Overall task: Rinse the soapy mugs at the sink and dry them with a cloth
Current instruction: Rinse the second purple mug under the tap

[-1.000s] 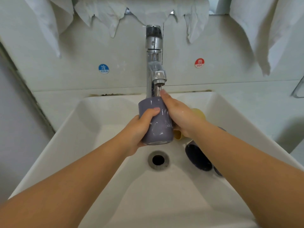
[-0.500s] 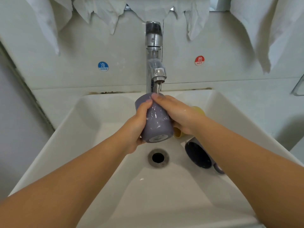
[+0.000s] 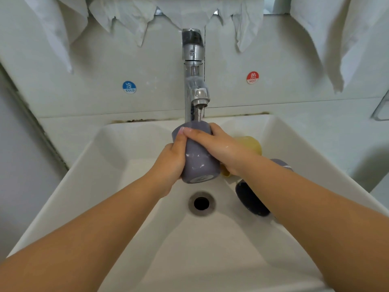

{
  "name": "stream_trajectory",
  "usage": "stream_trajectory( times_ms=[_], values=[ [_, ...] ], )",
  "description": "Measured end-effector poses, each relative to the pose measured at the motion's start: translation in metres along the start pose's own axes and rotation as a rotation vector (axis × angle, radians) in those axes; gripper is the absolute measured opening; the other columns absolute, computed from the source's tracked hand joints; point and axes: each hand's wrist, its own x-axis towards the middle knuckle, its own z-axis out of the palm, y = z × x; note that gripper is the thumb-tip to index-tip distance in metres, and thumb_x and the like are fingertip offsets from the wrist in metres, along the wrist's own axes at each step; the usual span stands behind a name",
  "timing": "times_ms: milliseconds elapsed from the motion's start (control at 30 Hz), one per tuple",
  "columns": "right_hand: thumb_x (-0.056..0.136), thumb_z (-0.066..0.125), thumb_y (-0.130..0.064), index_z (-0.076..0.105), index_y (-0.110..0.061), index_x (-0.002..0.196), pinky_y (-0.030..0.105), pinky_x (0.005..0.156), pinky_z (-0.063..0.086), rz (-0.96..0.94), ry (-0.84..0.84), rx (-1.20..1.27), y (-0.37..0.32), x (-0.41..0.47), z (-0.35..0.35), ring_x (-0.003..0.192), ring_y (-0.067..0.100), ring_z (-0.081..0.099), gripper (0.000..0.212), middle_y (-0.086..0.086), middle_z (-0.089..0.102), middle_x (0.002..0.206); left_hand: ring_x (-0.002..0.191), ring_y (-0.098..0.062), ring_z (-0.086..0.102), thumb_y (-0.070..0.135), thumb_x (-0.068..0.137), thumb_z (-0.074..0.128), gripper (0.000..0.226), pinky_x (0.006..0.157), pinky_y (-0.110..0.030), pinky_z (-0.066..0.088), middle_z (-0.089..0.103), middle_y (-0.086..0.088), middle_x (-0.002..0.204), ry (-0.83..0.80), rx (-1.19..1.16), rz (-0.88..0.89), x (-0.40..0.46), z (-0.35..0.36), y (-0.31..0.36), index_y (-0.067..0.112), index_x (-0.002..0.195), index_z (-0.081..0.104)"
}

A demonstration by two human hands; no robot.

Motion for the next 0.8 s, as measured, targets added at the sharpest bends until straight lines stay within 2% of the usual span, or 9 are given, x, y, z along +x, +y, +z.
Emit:
stream_trajectory(
  times_ms=[100,200,300,433,500,567,633,700,800],
  values=[
    [0.094,0.041,-0.060,0.054,-0.016,0.124,0.041,0.094,0.051,0.023,0.064,-0.014,-0.005,0.004,-0.001,0.100,0.022,0.064,0.055,0.005,0.065,0.111,0.101,-0.021,0.067,0.061,0.097,0.031,0.054,0.092,-0.040,0.054,0.070,-0.005,0.108,-0.044,0.033,0.020,0.001,0.001,0.000,0.018,0.116,0.060],
    [0.101,0.026,-0.054,0.057,-0.015,0.121,0.041,0.098,0.048,0.089,0.075,-0.022,-0.010,0.000,-0.007,0.101,0.025,0.063,0.053,0.010,0.065,0.110,0.095,-0.017,0.067,0.054,0.099,0.037,0.039,0.081,-0.033,0.056,0.070,0.000,0.100,-0.080,-0.039,-0.037,0.000,0.003,0.002,0.023,0.099,0.061],
    [0.099,0.038,-0.051,0.054,-0.018,0.117,0.041,0.093,0.052,0.015,-0.005,-0.007,-0.011,-0.004,-0.010,0.096,0.023,0.064,0.042,0.009,0.065,0.105,0.098,-0.020,0.067,0.054,0.098,0.041,0.039,0.084,-0.038,0.055,0.071,-0.003,0.105,-0.082,-0.176,-0.105,-0.002,0.006,0.007,0.023,0.111,0.061],
    [0.084,0.067,-0.046,0.039,-0.023,0.125,0.025,0.069,0.052,-0.065,-0.033,-0.102,-0.008,-0.004,-0.003,0.086,0.011,0.062,0.054,-0.003,0.060,0.102,0.093,-0.021,0.070,0.058,0.094,0.043,0.039,0.081,-0.039,0.057,0.074,-0.003,0.097,-0.032,-0.250,-0.115,0.001,0.003,0.010,0.026,0.104,0.064],
    [0.088,0.059,-0.052,0.043,-0.025,0.122,0.025,0.070,0.050,-0.104,0.015,-0.120,-0.007,-0.003,0.000,0.085,0.010,0.061,0.046,-0.003,0.061,0.102,0.091,-0.019,0.071,0.059,0.094,0.043,0.040,0.080,-0.038,0.058,0.075,-0.001,0.095,-0.031,-0.247,-0.093,0.002,0.002,0.009,0.027,0.105,0.065],
    [0.097,0.040,-0.053,0.048,-0.024,0.117,0.026,0.074,0.048,-0.136,0.080,-0.122,-0.008,0.000,-0.001,0.087,0.009,0.060,0.036,-0.003,0.061,0.102,0.093,-0.019,0.071,0.060,0.095,0.041,0.043,0.083,-0.039,0.057,0.075,0.000,0.098,-0.045,-0.240,-0.087,0.001,0.002,0.008,0.027,0.109,0.064],
    [0.102,0.029,-0.048,0.051,-0.022,0.123,0.027,0.081,0.045,-0.127,0.089,-0.168,-0.011,0.000,-0.006,0.093,0.011,0.058,0.040,-0.004,0.059,0.106,0.094,-0.020,0.071,0.060,0.096,0.040,0.045,0.086,-0.041,0.057,0.075,-0.001,0.100,-0.050,-0.258,-0.091,0.002,0.004,0.008,0.025,0.111,0.065],
    [0.102,0.036,-0.044,0.045,-0.021,0.137,0.032,0.090,0.047,-0.117,-0.004,-0.108,-0.010,-0.002,-0.013,0.101,0.014,0.059,0.043,-0.001,0.060,0.116,0.092,-0.021,0.072,0.060,0.095,0.041,0.046,0.083,-0.040,0.057,0.076,-0.002,0.099,-0.048,-0.300,-0.100,0.003,0.002,0.009,0.024,0.109,0.065],
    [0.090,0.064,-0.037,0.029,-0.028,0.147,0.026,0.076,0.055,-0.100,-0.119,-0.053,-0.013,-0.007,-0.016,0.094,0.012,0.063,0.067,-0.004,0.055,0.121,0.094,-0.025,0.072,0.063,0.094,0.039,0.052,0.079,-0.040,0.058,0.075,-0.006,0.103,-0.068,-0.382,-0.135,0.005,-0.004,0.011,0.023,0.116,0.064]
  ],
)
